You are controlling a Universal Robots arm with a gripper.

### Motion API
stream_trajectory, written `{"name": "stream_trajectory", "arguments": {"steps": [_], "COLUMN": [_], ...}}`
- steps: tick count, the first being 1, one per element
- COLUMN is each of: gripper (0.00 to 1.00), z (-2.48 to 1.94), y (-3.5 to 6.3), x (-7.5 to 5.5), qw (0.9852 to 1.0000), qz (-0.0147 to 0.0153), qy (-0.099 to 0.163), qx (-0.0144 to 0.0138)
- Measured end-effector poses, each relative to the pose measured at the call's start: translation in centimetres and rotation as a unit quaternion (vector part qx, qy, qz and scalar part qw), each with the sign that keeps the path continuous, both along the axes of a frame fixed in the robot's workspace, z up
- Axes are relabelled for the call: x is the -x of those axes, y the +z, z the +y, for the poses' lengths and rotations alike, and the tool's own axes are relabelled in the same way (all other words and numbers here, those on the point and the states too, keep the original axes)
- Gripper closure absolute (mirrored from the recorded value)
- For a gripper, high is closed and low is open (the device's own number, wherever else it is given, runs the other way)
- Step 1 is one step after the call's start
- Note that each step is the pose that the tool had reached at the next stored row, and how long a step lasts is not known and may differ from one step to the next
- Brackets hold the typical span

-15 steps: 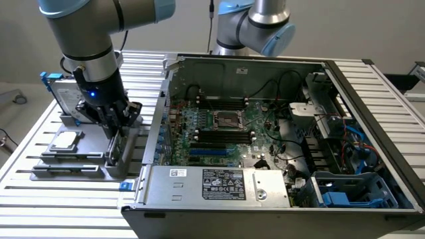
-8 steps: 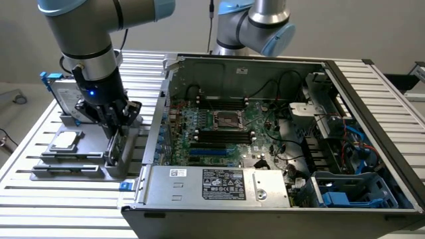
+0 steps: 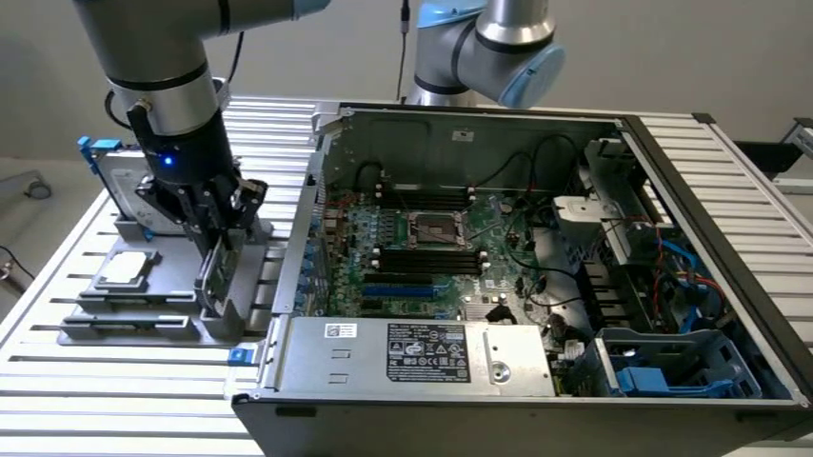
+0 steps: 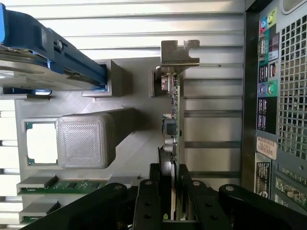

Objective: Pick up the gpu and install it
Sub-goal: 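Pick up the gpu and move the gpu toward the slot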

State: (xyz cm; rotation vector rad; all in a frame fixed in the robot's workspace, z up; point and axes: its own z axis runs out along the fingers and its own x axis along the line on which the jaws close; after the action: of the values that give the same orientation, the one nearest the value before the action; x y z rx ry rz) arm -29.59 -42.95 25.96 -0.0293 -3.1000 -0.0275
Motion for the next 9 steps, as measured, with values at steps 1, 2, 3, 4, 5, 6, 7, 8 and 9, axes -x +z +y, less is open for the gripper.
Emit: {"name": "stream_trajectory", "arguments": {"steps": [1, 2, 3, 4, 5, 6, 7, 8, 9], "gripper": [0.73, 0.73, 0.73, 0.73, 0.73, 0.73, 0.73, 0.73, 0.73], "z": [0.0, 0.0, 0.0, 0.0, 0.0, 0.0, 0.0, 0.0, 0.0], "y": [0.37, 0.76, 1.22, 1.67, 2.12, 2.57, 3.02, 3.49, 3.92], "x": [0.0, 0.0, 0.0, 0.0, 0.0, 0.0, 0.0, 0.0, 0.0], "qw": [1.0, 1.0, 1.0, 1.0, 1.0, 1.0, 1.0, 1.0, 1.0], "qz": [0.0002, 0.0002, 0.0003, 0.0004, 0.0003, 0.0004, 0.0003, 0.0003, 0.0004], "qy": [0.0, 0.0, 0.0, 0.0, 0.0, 0.0, 0.0, 0.0, 0.0], "qx": [0.0001, 0.0, 0.0, 0.0, 0.0, 0.0, 0.0, 0.0, 0.0]}}
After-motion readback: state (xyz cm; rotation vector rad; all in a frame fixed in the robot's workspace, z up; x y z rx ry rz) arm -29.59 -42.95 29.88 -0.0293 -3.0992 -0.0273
